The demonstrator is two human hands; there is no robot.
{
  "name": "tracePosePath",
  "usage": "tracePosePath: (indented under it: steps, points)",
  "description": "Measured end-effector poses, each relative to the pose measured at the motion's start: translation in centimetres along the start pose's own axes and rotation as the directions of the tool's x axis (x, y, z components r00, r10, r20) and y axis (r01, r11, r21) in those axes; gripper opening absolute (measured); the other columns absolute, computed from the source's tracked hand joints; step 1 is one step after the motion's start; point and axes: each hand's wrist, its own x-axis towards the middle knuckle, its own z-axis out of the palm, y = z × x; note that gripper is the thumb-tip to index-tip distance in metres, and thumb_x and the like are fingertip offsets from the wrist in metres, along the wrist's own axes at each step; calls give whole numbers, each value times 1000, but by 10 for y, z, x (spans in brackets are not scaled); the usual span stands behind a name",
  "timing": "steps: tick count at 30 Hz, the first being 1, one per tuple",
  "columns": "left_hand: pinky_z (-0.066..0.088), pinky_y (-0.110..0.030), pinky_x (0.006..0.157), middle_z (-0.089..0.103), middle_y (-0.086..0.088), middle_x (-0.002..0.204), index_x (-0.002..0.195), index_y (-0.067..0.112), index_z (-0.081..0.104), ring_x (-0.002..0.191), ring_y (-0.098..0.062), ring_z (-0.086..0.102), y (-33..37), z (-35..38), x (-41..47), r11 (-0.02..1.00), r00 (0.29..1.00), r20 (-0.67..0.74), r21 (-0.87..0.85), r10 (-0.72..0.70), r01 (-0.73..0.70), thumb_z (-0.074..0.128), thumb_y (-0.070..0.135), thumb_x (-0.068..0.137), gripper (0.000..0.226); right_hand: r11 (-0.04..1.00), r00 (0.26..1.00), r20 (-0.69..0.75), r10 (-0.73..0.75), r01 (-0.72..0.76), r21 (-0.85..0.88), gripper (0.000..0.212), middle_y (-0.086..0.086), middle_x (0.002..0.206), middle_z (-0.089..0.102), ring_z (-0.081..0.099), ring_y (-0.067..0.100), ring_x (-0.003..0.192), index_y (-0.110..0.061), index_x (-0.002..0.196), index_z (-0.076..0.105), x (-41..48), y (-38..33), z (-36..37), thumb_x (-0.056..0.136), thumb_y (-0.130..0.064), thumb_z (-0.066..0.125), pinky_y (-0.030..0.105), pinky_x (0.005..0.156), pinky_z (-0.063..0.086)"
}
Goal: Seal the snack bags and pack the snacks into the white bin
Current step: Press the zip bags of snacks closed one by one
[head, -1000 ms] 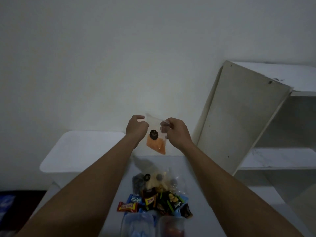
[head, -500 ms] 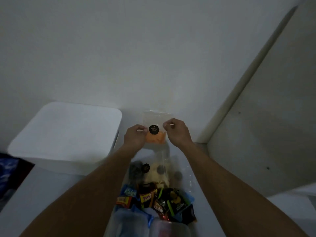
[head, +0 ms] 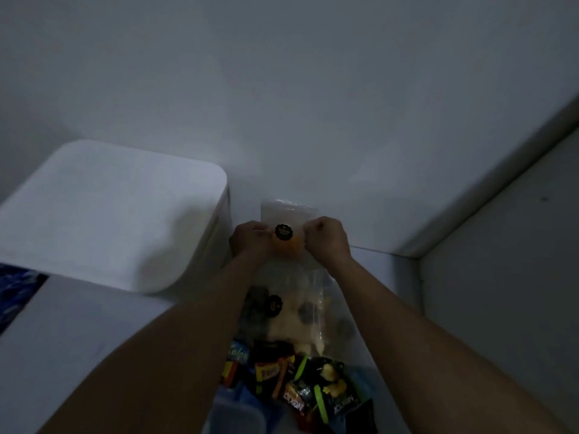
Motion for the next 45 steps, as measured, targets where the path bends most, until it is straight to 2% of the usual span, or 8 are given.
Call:
tracePosePath:
  steps: [7,12,18,22,25,33,40,45]
  points:
    - [47,-32,96,63,-8,130,123,14,66,115,-28,59,-7,2,5,999,999,29,28,-18,17,59,19,89,35,999,998,-55,33,-33,-7,20,8,89,67,61,23,83,-8,89,68,-6,0,-6,96,-18,53,24,64,41]
    - [46,-31,95,60,-12,132,129,14,63,117,-31,57,-14,-11,-19,998,994,103,64,21,-28,50,11,93,37,997,995,-89,45,-50,-55,44,12,133,61,58,27,120,-7,135,57,-33,-8,-25,96,-25,58,22,87,39]
    - [45,-28,85,58,-9,135,126,17,63,117,-28,56,-20,-27,-48,948,886,442,199,139,-247,50,11,92,38,969,998,-62,-15,0,-249,55,13,132,61,58,28,119,-9,136,54,-87,-7,-34,94,-43,60,30,92,45]
    - [46,-29,95,60,-8,133,121,18,67,118,-26,56,-29,-35,-59,902,826,535,246,178,-354,54,18,90,33,922,998,-36,47,-57,-384,64,11,133,57,57,28,116,-12,133,49,-126,2,-24,88,-55,63,34,83,45]
    - [48,-28,87,67,-10,120,109,16,72,108,-25,62,-36,-38,-62,898,820,528,219,219,-381,54,16,89,27,908,993,-19,116,-113,-402,63,12,129,57,58,30,112,-10,131,48,-143,12,-15,83,-43,74,32,77,44]
    - [50,-35,88,67,-8,116,99,13,70,104,-27,62,-23,-59,-70,914,840,470,148,272,-379,53,13,94,17,983,981,-96,171,-177,-55,28,22,81,72,69,29,69,9,81,69,-151,6,-17,76,-17,76,37,61,56]
    - [42,-28,76,63,-5,101,95,18,65,91,-23,58,27,-105,-93,925,842,400,-38,361,-378,55,18,95,9,978,988,-148,52,-20,207,13,12,89,72,69,27,89,-9,78,69,-182,-42,-49,80,-18,78,48,85,56]
    - [47,-32,80,64,-3,107,99,18,65,99,-26,61,63,-145,-120,932,841,403,-133,362,-338,55,22,95,11,958,966,-249,-74,138,250,15,0,81,67,64,19,85,-14,78,70,-210,-83,-70,87,-2,67,31,69,49]
